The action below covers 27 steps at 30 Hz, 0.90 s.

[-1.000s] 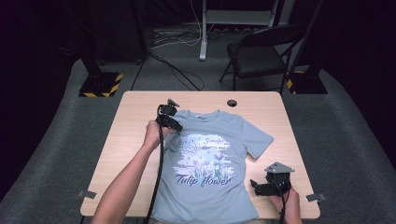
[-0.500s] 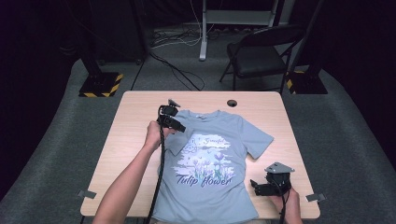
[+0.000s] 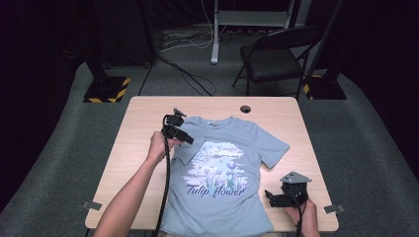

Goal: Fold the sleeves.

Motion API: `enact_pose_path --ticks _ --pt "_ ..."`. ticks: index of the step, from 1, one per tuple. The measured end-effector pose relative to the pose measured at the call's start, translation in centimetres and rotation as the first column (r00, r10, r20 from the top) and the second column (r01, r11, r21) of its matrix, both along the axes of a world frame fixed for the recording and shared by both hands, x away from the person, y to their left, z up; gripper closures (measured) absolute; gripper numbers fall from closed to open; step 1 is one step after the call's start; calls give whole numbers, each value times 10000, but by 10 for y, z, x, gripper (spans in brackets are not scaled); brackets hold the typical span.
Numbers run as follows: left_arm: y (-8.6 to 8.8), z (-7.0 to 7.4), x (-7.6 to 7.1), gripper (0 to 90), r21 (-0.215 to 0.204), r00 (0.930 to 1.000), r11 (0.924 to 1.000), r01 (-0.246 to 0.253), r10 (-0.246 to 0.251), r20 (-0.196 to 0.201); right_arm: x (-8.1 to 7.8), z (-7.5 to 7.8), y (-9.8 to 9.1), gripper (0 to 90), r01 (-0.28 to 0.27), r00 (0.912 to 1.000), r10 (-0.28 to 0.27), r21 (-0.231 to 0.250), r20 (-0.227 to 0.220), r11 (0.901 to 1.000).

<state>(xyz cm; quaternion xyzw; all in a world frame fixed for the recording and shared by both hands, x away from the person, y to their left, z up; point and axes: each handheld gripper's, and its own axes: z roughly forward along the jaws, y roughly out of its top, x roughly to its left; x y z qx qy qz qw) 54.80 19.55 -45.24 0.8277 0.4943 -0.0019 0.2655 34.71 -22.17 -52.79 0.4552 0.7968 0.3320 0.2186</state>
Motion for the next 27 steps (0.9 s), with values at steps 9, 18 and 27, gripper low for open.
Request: enact_pose_path --ticks 9,18,27 --pt "16 0 -18 245 112 9995 9997 -217 215 211 0 0 0 1 7 10000 -7 2 -3 10000" --pt "35 -5 -58 29 525 9962 9974 -497 458 736 0 0 0 1 16 10000 -15 11 -10 10000" --pt "53 -22 -104 1 1113 9842 9900 -872 683 1635 0 0 0 1 18 10000 -18 18 -17 10000"
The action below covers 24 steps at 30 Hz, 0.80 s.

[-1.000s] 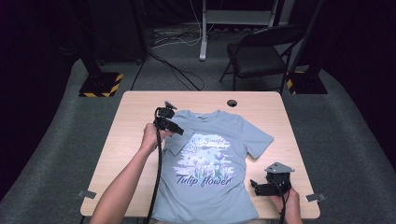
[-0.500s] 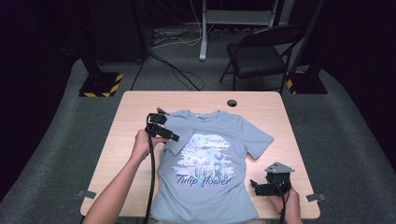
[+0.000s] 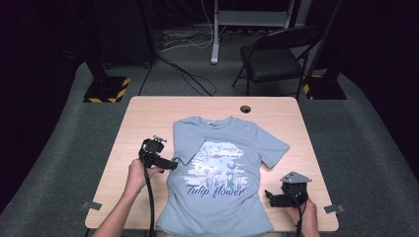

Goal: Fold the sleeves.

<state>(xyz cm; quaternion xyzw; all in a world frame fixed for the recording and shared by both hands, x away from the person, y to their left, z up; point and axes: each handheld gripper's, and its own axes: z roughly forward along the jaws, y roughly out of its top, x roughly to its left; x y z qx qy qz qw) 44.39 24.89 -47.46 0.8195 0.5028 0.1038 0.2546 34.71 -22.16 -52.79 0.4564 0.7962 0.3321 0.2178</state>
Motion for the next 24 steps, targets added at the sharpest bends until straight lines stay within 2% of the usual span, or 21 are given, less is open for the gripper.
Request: enact_pose_path --ticks 5,8,12,17,21,24 --pt "9 -13 -24 0 268 9994 9995 -156 147 329 0 0 0 1 0 10000 0 -2 0 10000" --pt "16 -21 -36 0 358 9977 9984 -434 414 541 0 0 0 1 -3 10000 3 -6 6 10000" --pt "26 -29 -51 0 161 9926 9964 -837 819 894 0 0 0 1 4 10000 -4 5 -6 10000" --pt "36 -37 -66 0 -262 9849 9945 -1009 1036 1389 0 0 0 1 9 10000 -9 19 -26 10000" --pt "39 -42 -77 0 -372 9767 9920 -1209 1256 1740 0 0 0 1 10 10000 -9 29 -48 10000" --pt "38 -44 -84 0 -221 9764 9930 -1159 1180 1808 0 0 0 0 10 10000 -9 28 -43 10000"
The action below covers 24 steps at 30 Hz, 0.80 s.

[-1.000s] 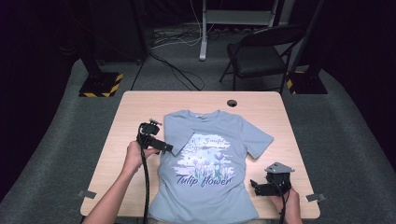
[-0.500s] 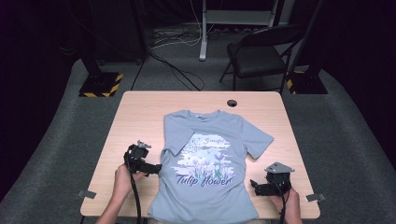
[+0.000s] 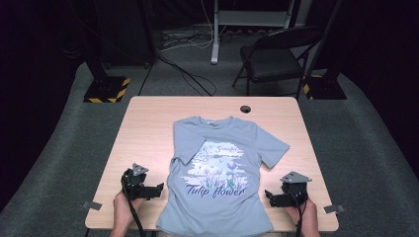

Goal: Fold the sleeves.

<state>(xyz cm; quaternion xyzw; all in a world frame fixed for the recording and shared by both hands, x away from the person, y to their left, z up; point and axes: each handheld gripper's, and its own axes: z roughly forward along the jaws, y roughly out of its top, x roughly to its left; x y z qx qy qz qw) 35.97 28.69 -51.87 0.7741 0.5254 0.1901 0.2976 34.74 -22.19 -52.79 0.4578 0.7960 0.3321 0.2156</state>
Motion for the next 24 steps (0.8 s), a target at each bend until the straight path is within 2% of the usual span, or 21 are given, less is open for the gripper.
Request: enact_pose_path --ticks 3,10,14,19,24 --pt "1 -5 -4 0 -93 10000 9999 -72 72 39 0 0 0 0 1 10000 -1 1 -5 10000" --pt "2 -11 -14 0 -145 9975 9997 -208 217 679 -1 0 1 0 69 10000 -69 -42 36 10000" --pt "2 -11 -16 0 -129 9968 9991 -411 419 675 -1 0 1 0 87 9999 -85 -127 118 9999" --pt "1 -11 -18 0 -154 9967 9990 -426 435 688 -2 0 0 0 150 9998 -148 -128 134 9998" --pt "1 -11 -19 0 -152 9970 9992 -358 368 684 -1 1 -3 0 287 9994 -287 0 -201 9996"
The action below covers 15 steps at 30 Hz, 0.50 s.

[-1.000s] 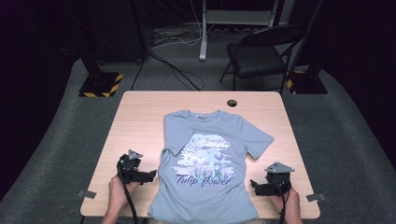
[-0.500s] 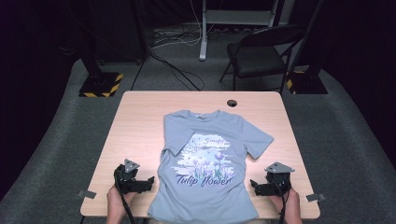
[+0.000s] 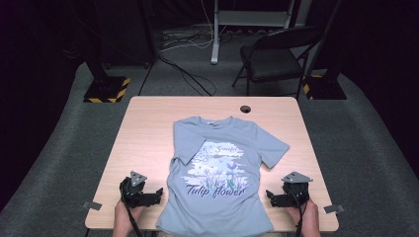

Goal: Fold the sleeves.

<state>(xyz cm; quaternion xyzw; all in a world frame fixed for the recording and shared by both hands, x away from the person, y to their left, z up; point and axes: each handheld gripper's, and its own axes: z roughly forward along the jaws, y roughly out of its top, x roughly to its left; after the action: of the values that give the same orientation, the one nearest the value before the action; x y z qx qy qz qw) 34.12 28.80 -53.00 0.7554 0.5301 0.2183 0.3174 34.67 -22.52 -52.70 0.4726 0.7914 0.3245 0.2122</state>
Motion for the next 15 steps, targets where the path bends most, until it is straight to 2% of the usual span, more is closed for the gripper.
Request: enact_pose_path --ticks 2,15 --pt "0 0 0 0 2 10000 10000 -2 2 3 1 0 -2 0 28 9996 -23 152 -288 9999" --pt "-1 0 3 0 -9 9997 9997 263 -263 9 3 4 -3 18 110 9977 -108 29 -666 9999"
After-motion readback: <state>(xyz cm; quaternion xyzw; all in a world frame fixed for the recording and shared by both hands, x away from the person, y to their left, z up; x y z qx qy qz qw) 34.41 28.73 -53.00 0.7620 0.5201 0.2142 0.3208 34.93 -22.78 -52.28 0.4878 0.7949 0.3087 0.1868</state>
